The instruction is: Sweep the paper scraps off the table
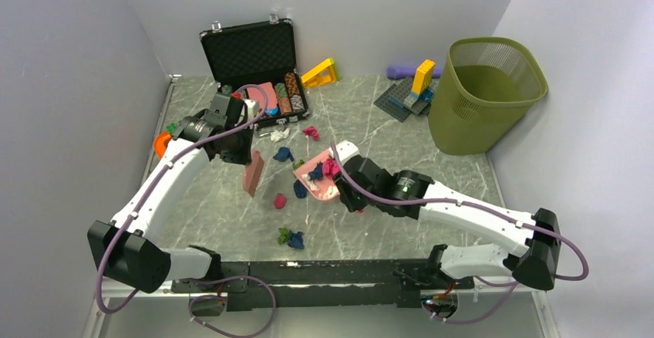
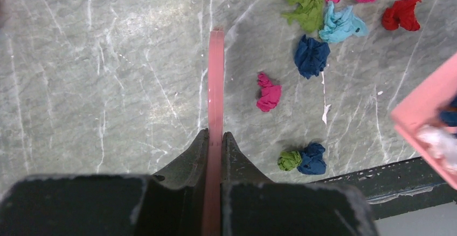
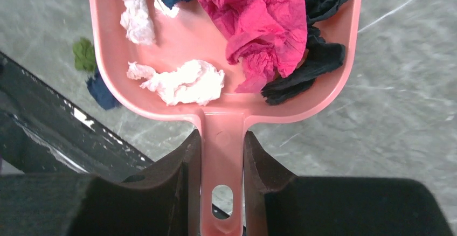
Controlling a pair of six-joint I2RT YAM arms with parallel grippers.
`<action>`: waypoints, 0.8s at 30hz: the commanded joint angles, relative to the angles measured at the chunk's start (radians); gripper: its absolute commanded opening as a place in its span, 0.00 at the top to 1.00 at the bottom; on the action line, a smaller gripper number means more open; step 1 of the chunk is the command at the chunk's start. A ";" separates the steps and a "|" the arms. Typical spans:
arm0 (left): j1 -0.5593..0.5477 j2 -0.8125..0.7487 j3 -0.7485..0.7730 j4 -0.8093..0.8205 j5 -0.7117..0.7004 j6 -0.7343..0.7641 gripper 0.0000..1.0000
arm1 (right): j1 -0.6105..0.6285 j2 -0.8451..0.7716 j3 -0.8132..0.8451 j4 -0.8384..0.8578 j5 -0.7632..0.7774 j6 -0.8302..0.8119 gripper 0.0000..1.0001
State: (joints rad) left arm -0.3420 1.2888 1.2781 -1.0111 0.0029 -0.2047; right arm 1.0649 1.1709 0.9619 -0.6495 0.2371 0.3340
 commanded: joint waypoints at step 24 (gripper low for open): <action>0.006 -0.032 -0.165 0.187 0.160 0.043 1.00 | -0.927 0.245 0.900 -0.337 -0.119 0.040 1.00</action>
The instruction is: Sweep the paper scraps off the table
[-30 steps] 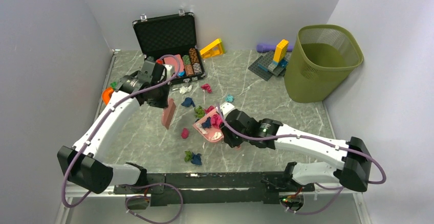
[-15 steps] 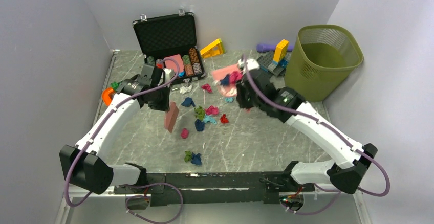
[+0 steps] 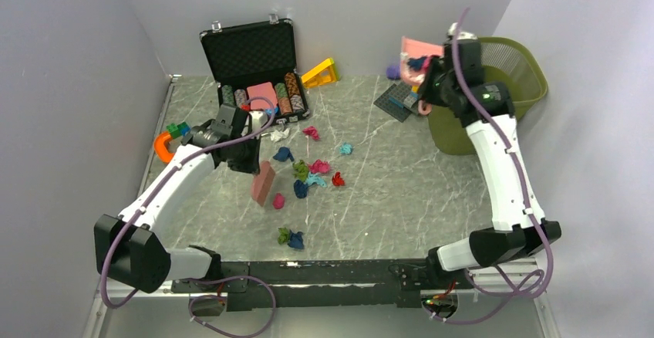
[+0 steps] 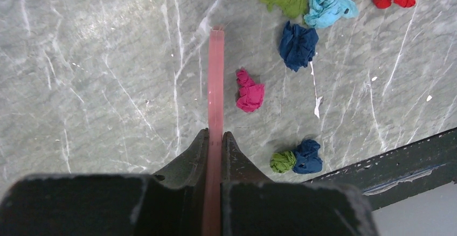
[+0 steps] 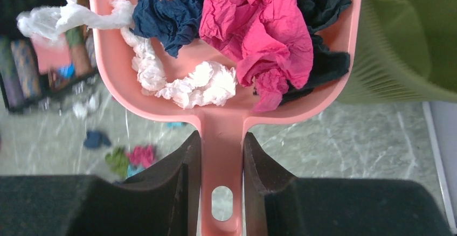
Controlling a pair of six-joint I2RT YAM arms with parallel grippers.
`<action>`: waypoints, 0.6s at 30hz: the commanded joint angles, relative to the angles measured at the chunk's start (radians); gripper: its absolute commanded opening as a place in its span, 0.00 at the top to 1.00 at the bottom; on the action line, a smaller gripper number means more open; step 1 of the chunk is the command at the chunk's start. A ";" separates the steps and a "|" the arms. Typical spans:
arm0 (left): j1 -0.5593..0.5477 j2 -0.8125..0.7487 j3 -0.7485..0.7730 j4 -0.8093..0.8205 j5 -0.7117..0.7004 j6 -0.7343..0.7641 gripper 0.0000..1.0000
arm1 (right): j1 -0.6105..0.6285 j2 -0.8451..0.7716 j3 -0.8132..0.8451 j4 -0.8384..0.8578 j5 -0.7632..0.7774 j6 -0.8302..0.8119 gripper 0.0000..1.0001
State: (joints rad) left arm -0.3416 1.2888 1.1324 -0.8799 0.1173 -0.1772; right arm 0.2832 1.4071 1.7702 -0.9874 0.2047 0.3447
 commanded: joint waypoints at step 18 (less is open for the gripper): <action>0.019 -0.049 -0.059 0.073 0.027 0.011 1.00 | -0.809 0.002 -0.400 1.169 -1.064 1.045 1.00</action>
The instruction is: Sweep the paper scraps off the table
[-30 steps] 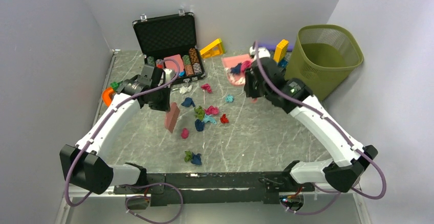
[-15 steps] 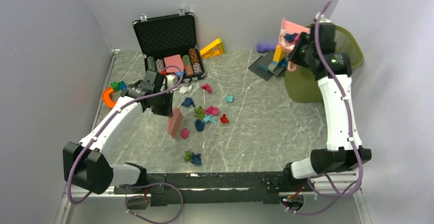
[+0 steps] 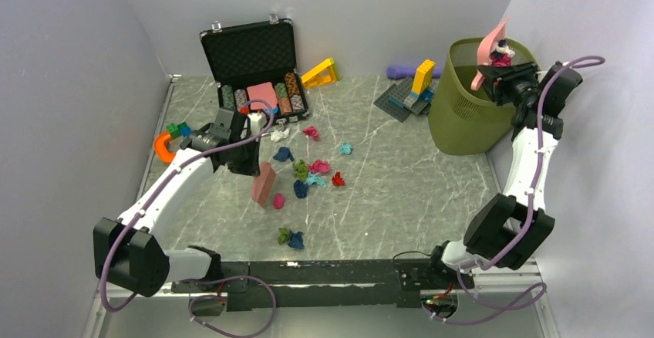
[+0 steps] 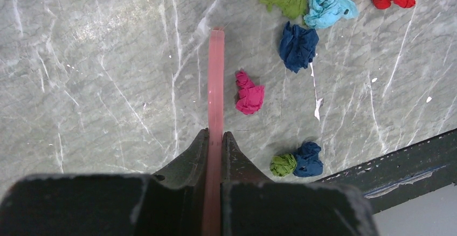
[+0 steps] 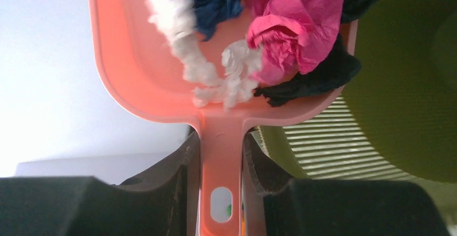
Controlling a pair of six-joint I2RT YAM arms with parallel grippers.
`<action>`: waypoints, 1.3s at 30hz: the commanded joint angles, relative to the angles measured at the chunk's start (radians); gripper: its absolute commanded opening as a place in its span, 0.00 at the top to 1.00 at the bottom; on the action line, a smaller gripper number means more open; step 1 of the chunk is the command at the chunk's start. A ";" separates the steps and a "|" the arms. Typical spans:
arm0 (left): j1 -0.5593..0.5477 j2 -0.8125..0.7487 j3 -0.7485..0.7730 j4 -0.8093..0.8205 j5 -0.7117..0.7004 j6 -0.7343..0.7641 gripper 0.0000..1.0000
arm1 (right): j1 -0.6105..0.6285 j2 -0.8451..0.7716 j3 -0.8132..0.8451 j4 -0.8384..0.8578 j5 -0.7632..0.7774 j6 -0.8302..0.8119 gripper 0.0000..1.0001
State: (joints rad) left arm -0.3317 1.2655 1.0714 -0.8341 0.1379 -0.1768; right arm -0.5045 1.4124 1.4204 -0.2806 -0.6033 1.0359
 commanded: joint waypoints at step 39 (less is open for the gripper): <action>0.046 -0.296 -0.067 0.148 0.011 0.034 1.00 | 0.305 -0.222 -0.065 0.133 -0.142 -0.266 1.00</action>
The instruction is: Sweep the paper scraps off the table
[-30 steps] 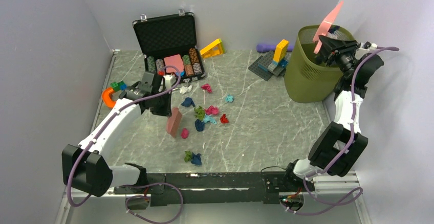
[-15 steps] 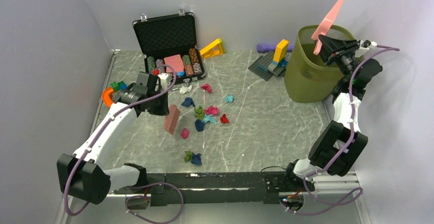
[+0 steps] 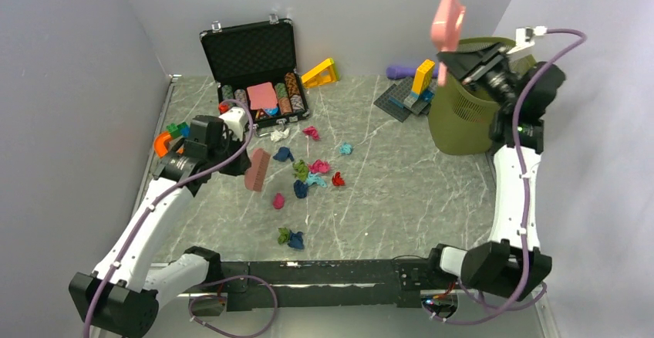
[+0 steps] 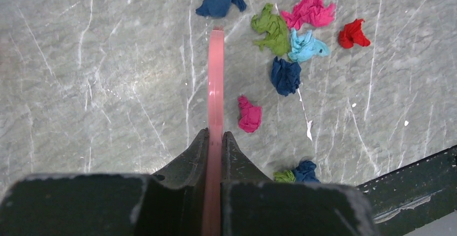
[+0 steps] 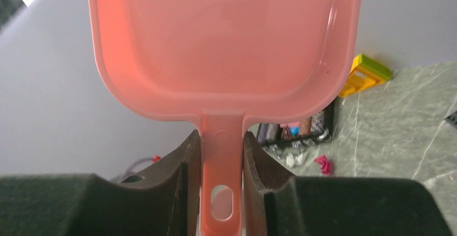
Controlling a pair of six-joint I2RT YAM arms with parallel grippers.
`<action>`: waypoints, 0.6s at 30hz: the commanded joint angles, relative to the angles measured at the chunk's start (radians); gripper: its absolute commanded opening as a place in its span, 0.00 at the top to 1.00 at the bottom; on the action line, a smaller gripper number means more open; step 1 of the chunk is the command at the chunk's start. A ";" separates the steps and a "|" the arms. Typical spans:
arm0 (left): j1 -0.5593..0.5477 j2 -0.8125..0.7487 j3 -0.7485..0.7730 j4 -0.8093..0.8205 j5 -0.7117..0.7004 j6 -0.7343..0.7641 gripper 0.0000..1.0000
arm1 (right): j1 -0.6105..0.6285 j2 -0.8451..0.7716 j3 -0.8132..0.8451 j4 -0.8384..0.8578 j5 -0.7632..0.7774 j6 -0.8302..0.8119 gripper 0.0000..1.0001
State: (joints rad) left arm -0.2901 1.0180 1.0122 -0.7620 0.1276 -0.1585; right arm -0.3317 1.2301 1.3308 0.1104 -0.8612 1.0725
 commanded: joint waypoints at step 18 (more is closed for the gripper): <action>0.026 -0.173 -0.076 0.171 -0.003 -0.054 1.00 | 0.589 -0.257 -0.554 -0.310 0.588 -0.541 1.00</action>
State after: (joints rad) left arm -0.2695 0.8654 0.9379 -0.6643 0.1162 -0.1818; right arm 0.2535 1.0191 0.8597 -0.2394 -0.3645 0.5854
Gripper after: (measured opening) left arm 0.106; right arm 0.312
